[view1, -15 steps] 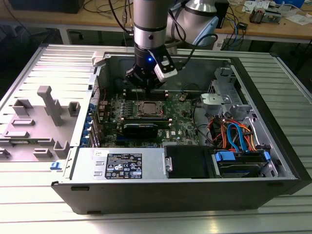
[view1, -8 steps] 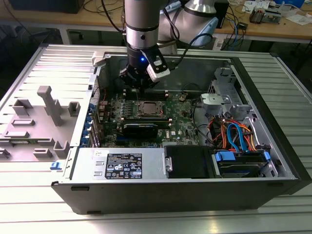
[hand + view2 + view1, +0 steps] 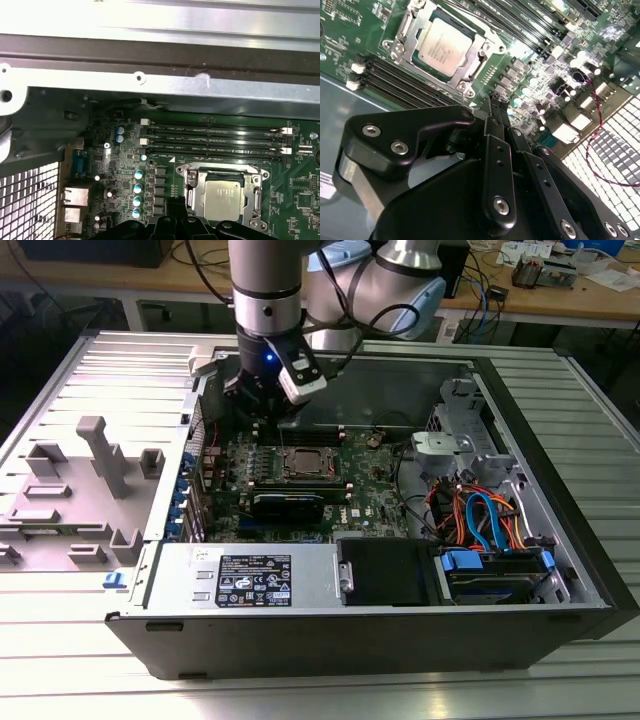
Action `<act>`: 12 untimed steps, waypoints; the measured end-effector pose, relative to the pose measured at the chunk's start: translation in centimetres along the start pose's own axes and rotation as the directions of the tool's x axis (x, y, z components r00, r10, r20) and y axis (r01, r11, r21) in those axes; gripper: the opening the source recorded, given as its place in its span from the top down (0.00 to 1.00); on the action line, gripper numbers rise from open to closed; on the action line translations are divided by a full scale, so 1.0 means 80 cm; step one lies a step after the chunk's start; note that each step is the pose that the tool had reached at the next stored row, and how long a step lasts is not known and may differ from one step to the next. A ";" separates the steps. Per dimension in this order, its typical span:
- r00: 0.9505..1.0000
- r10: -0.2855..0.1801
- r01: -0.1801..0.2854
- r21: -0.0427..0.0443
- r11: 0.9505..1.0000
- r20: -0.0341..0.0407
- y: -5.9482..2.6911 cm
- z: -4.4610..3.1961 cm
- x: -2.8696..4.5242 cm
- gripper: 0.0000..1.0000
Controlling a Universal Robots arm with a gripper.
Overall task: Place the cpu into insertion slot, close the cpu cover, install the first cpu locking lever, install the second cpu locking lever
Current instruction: 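Install the first cpu locking lever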
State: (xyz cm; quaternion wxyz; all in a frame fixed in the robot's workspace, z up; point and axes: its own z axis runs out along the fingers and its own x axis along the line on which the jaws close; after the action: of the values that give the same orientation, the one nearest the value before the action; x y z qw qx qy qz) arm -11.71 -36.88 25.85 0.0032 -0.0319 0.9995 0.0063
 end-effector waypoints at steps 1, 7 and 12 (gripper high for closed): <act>1.000 -0.002 0.002 0.000 1.000 0.000 0.001 -0.0001 0.0007 0.89; 1.000 -0.004 0.004 0.000 1.000 0.000 0.012 -0.0004 0.0025 0.89; 1.000 -0.007 0.007 0.000 1.000 0.000 0.019 -0.0004 0.0069 0.89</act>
State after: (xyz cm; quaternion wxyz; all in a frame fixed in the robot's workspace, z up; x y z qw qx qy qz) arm -12.36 -35.38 25.89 0.0031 -0.0352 0.9994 0.0062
